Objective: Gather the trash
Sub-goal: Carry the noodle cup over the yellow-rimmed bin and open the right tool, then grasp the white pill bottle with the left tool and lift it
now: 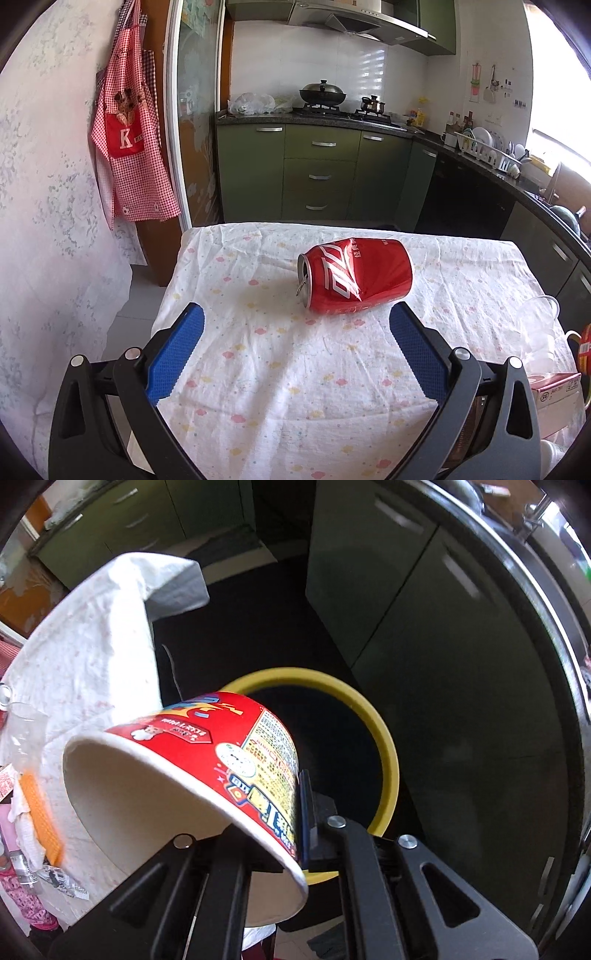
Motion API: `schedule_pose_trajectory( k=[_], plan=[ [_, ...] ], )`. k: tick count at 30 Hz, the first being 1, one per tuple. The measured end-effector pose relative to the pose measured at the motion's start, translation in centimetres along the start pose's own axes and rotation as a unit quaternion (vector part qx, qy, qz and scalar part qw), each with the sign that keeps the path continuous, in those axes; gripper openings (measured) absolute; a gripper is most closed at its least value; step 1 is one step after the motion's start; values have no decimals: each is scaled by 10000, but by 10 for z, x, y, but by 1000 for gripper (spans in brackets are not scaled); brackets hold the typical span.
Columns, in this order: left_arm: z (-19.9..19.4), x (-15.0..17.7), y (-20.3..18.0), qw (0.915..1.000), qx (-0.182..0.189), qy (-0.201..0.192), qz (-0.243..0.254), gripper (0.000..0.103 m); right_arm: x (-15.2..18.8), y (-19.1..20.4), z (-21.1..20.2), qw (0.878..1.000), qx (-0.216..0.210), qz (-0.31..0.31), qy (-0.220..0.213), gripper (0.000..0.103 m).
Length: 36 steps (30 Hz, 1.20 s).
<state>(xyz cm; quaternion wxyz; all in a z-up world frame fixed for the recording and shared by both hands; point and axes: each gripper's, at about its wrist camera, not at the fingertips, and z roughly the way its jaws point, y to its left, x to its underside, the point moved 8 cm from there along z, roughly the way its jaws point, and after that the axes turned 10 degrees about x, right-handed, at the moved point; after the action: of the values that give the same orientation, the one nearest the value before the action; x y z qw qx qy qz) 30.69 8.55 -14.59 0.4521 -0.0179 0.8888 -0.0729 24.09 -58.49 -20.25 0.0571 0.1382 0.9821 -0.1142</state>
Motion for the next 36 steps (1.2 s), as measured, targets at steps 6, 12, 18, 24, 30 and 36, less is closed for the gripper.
schedule_pose_trajectory(
  k=[6, 12, 18, 24, 30, 36],
  plan=[
    [-1, 0, -4, 10000, 78, -22, 17, 99, 0, -9, 50, 9990, 107, 256, 356, 26],
    [-4, -2, -3, 9998, 198, -42, -68, 99, 4, -9, 33, 9994, -116, 331, -77, 28],
    [-30, -14, -12, 9976, 648, -185, -156, 99, 38, 17, 10, 9961, -648, 114, -583, 33],
    [-83, -14, -54, 9865, 1526, -144, 570, 99, 64, 44, -3, 9929, -781, -273, -852, 36],
    [-139, 20, -118, 9577, 2252, -77, 1792, 99, 67, 73, -23, 9875, -1039, -501, -1069, 39],
    [-155, 55, -164, 9321, 2684, 167, 2426, 99, 72, 90, -21, 9852, -1154, -660, -1078, 40]
  ],
)
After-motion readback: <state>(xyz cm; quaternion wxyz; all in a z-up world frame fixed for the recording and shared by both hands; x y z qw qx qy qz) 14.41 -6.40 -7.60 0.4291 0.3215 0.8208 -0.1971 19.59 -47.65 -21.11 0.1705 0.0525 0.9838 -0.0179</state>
